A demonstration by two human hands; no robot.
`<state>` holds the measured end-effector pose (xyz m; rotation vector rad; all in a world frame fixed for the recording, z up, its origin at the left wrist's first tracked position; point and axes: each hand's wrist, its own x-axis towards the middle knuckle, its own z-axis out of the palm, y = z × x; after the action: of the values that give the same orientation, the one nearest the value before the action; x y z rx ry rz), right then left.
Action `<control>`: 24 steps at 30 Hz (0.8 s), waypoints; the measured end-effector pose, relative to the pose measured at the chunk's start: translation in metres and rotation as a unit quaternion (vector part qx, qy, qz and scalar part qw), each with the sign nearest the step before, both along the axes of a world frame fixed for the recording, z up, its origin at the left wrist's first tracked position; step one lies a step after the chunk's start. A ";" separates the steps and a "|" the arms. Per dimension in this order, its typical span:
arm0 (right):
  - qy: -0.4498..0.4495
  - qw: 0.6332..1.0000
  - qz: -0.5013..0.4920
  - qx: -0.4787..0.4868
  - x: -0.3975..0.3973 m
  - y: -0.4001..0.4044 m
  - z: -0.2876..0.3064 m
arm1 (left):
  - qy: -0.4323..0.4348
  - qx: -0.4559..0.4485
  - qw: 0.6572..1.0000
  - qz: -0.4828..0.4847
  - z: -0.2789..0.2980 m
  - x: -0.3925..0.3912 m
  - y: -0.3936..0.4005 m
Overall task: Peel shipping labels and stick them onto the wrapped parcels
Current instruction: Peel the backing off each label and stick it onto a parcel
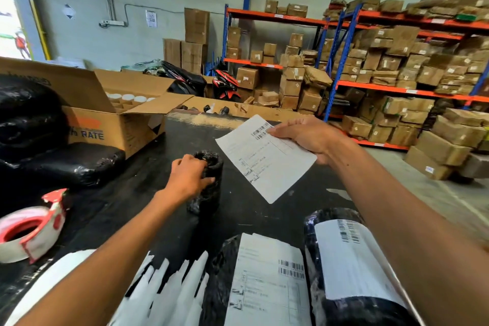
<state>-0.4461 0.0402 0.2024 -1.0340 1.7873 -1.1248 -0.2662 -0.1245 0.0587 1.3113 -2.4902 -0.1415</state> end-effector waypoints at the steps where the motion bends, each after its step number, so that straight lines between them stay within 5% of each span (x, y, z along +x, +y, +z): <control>1: -0.001 1.000 0.001 -0.005 0.001 0.001 0.000 | 0.043 0.015 0.999 0.003 -0.002 0.000 -0.001; 5: -0.020 0.999 -0.003 -0.048 0.007 0.009 0.001 | 0.304 0.122 0.945 -0.005 0.006 0.013 0.011; 11: -0.069 0.984 -0.048 -0.158 0.022 0.029 0.011 | 0.592 0.281 0.755 0.005 0.047 0.042 0.048; 15: -0.134 0.969 0.000 -0.206 0.044 0.049 0.019 | 0.652 0.354 0.670 0.031 0.075 0.059 0.078; 24: -0.090 0.962 -0.008 -0.259 0.103 0.073 0.014 | 0.612 0.465 0.640 -0.001 0.086 0.077 0.132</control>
<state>-0.3435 0.1127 0.2160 -1.1662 1.3860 -1.6943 -0.1896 0.0075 0.1447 0.8456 -1.0930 -1.7974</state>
